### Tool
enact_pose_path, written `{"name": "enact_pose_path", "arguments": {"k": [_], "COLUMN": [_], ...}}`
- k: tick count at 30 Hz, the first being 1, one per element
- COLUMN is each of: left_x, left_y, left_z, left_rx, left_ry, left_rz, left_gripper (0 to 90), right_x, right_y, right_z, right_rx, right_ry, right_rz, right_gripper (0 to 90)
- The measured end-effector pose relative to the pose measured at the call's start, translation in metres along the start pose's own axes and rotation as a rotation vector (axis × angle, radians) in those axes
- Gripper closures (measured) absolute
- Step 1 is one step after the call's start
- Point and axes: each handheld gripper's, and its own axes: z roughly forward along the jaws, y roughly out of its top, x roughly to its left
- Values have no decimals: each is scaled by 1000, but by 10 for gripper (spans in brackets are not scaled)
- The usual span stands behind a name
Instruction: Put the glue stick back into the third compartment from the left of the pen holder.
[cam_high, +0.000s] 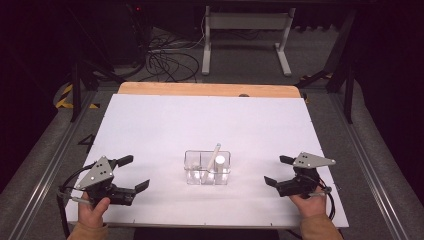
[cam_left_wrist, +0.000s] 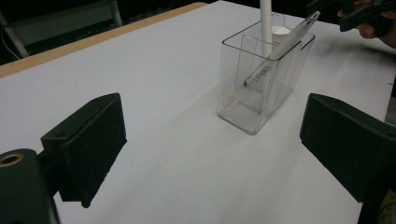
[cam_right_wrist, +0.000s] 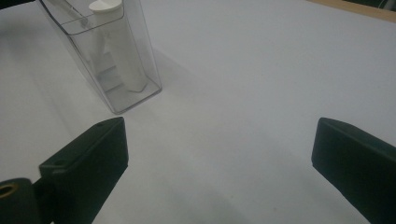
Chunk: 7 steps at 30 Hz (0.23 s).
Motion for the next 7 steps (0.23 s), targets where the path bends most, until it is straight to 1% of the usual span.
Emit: {"name": "enact_pose_path", "arguments": {"k": [2,4,7], "left_x": [0,1,1], "left_y": [-2,-3,-5], "left_z": [0,1,1], "left_rx": [3,4,16], "left_ry": [5,13,22], "left_rz": [-1,8,18], "left_gripper": [76,76,76], "right_x": [0,0,1], "right_y": [0,0,-1], "right_z": [0,0,-1], "right_rx": [-4,-10,-25], "right_ry": [4,5,-6], "right_rz": [-5,-10,-23], "right_gripper": [42,33,18]}}
